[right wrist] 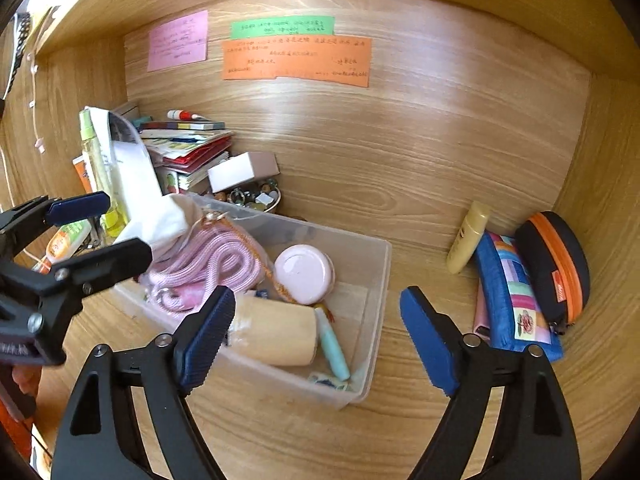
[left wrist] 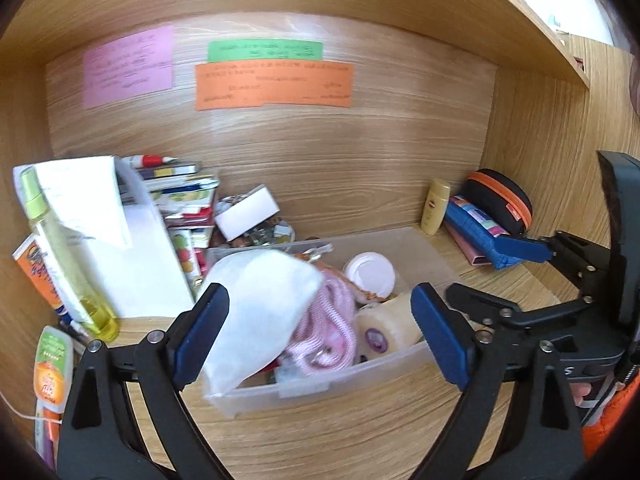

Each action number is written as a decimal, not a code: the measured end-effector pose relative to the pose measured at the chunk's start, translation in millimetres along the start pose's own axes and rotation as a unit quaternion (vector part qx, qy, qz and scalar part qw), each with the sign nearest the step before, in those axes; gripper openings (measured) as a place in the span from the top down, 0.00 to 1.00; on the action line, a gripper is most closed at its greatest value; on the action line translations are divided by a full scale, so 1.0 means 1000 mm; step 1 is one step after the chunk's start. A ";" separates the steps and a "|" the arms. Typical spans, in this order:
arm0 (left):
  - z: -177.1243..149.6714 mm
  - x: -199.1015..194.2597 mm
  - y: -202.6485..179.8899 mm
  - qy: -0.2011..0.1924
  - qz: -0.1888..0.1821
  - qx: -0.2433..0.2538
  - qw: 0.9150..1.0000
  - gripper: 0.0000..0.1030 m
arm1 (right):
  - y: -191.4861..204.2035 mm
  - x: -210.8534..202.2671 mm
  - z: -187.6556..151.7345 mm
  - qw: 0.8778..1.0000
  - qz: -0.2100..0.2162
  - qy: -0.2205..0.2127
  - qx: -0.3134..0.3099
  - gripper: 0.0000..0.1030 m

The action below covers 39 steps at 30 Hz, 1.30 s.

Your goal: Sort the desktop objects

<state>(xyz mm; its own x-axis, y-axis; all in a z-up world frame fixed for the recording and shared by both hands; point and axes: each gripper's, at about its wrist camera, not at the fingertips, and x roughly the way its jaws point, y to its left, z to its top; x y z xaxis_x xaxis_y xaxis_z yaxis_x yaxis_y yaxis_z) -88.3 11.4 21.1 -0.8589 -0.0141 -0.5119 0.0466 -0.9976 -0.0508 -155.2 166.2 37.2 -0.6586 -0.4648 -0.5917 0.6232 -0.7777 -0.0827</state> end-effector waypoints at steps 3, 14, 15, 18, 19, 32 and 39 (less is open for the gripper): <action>-0.005 -0.007 0.009 -0.005 0.015 -0.003 1.000 0.09 | 0.007 -0.008 -0.003 1.000 -0.004 -0.004 0.002 0.19; -0.034 -0.016 0.026 0.009 0.017 -0.012 1.000 0.05 | 0.019 -0.024 -0.018 0.999 -0.019 -0.016 0.029 0.07; -0.037 -0.015 0.027 0.013 0.013 -0.016 1.000 0.05 | 0.020 -0.024 -0.019 0.999 -0.022 -0.017 0.029 0.07; -0.043 -0.014 0.027 0.019 0.012 -0.027 0.999 0.05 | 0.022 -0.026 -0.023 0.999 -0.022 -0.017 0.029 0.07; -0.045 -0.013 0.027 0.020 0.012 -0.029 0.999 0.05 | 0.023 -0.026 -0.025 0.999 -0.019 -0.017 0.030 0.07; -0.058 -0.005 0.012 0.021 0.033 -0.017 0.999 0.05 | 0.026 -0.006 -0.040 0.999 -0.018 0.004 0.028 0.07; -0.057 -0.005 0.013 0.020 0.029 -0.022 0.999 0.05 | 0.022 -0.002 -0.042 0.999 -0.006 0.009 0.037 0.07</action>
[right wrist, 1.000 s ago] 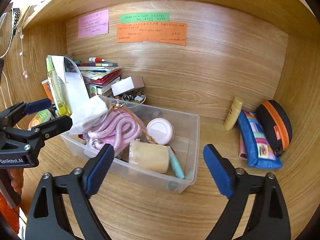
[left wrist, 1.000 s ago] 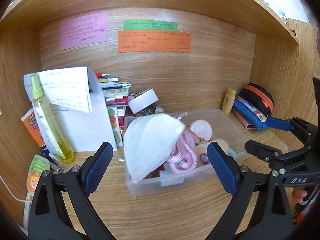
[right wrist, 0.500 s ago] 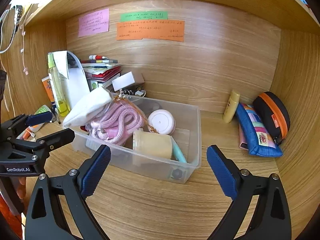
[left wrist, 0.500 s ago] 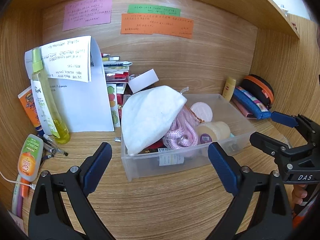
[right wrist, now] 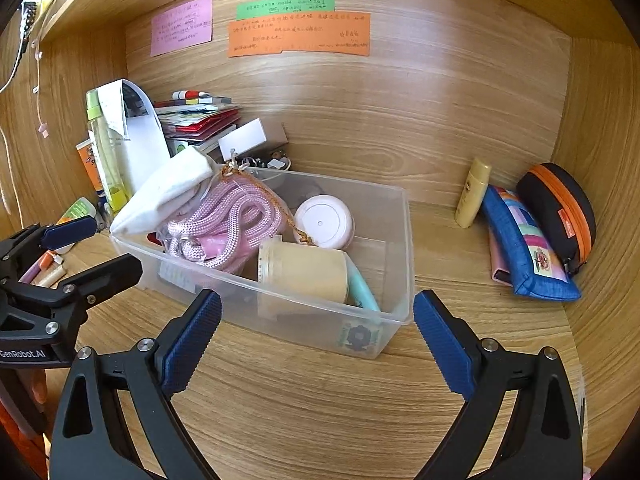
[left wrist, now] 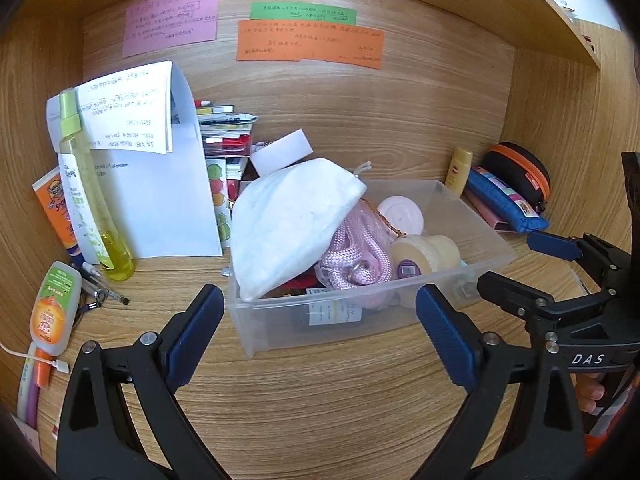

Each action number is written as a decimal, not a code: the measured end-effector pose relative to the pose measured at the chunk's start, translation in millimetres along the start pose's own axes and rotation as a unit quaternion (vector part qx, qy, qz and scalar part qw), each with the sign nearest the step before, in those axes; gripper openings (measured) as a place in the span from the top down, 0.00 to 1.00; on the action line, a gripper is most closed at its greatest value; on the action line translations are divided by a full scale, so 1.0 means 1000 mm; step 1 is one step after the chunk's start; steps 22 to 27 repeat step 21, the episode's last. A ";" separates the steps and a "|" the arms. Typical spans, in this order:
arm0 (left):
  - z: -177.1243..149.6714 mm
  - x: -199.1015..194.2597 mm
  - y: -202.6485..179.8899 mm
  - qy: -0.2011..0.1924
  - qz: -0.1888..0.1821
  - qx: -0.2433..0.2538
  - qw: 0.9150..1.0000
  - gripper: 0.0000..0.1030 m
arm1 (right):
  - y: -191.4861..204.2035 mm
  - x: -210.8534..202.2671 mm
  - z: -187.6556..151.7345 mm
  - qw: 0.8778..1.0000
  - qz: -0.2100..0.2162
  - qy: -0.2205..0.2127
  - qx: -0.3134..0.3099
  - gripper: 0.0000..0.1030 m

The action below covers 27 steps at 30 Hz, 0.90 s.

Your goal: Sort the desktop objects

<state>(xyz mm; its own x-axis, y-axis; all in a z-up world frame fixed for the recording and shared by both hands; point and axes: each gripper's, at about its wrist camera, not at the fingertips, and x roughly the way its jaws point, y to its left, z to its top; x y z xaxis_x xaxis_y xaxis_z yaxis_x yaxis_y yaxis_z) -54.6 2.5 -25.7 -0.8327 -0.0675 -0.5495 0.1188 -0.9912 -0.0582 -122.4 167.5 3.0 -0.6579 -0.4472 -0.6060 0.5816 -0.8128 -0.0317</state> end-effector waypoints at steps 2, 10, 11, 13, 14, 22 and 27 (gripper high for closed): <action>0.000 0.000 -0.001 0.002 -0.002 0.002 1.000 0.05 | -0.002 0.001 0.001 1.000 0.005 0.001 0.006 0.07; -0.002 -0.001 -0.007 0.009 -0.007 0.008 1.000 0.04 | -0.012 0.010 0.000 0.999 0.026 0.018 0.037 0.06; -0.002 -0.001 -0.006 0.009 -0.009 0.006 1.000 0.04 | -0.013 0.011 0.000 0.999 0.027 0.020 0.039 0.07; -0.002 -0.001 -0.005 0.012 -0.015 0.003 1.000 0.04 | -0.015 0.012 0.000 0.999 0.026 0.022 0.042 0.07; -0.002 -0.001 -0.005 0.012 -0.016 0.001 1.000 0.03 | -0.015 0.012 0.000 0.999 0.023 0.023 0.041 0.07; -0.001 -0.001 -0.006 0.008 -0.009 -0.001 1.000 0.03 | -0.018 0.010 -0.003 0.999 0.019 0.023 0.037 0.06; -0.001 -0.001 -0.006 0.008 -0.009 -0.001 1.000 0.03 | -0.018 0.010 -0.003 0.999 0.019 0.023 0.037 0.06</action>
